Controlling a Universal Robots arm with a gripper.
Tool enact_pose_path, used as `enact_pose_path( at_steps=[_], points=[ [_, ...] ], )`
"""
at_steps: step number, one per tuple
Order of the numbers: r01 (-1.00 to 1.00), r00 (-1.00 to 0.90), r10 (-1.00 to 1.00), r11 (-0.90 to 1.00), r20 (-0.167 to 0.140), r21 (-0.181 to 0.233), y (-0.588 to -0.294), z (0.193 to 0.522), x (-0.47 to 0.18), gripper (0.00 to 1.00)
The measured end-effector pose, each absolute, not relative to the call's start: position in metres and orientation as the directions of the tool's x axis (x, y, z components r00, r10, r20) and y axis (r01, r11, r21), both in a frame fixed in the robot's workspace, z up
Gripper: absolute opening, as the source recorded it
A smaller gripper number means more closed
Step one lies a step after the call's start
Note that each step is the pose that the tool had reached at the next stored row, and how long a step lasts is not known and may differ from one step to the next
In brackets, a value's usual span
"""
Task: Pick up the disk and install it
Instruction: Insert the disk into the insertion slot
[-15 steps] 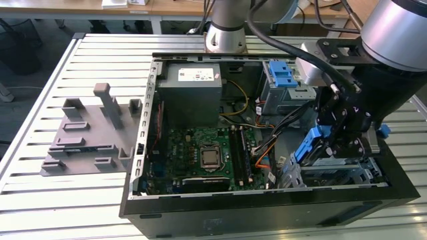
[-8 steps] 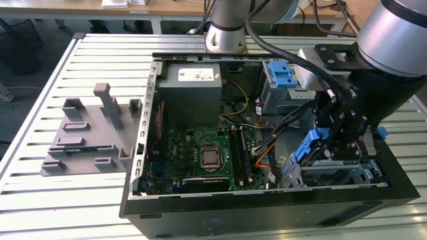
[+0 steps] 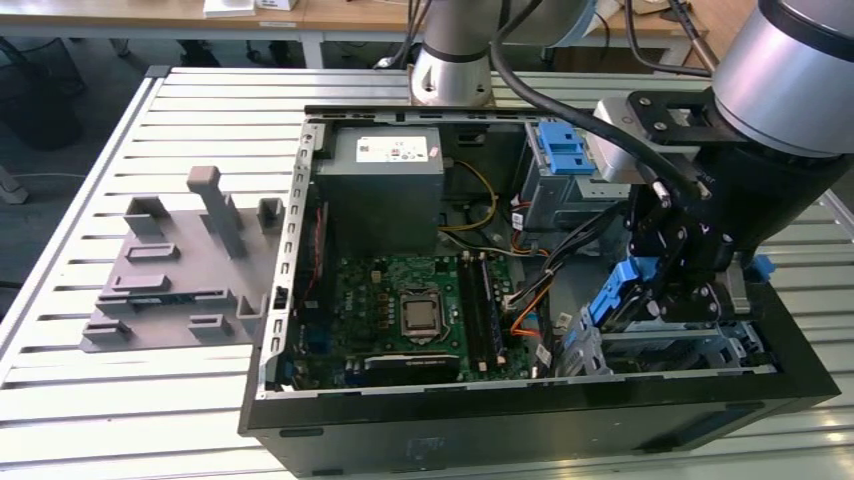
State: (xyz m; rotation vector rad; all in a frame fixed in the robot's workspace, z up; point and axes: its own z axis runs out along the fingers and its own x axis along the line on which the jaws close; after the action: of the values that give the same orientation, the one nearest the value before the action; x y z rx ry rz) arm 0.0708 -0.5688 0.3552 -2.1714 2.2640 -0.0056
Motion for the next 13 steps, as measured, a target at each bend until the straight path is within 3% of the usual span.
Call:
enact_pose_path(
  at_steps=[13],
  points=[
    [-0.999,-0.042,-0.999,0.042,0.000,-0.005,-0.5688,0.3456,0.0709,0.37]
  ],
)
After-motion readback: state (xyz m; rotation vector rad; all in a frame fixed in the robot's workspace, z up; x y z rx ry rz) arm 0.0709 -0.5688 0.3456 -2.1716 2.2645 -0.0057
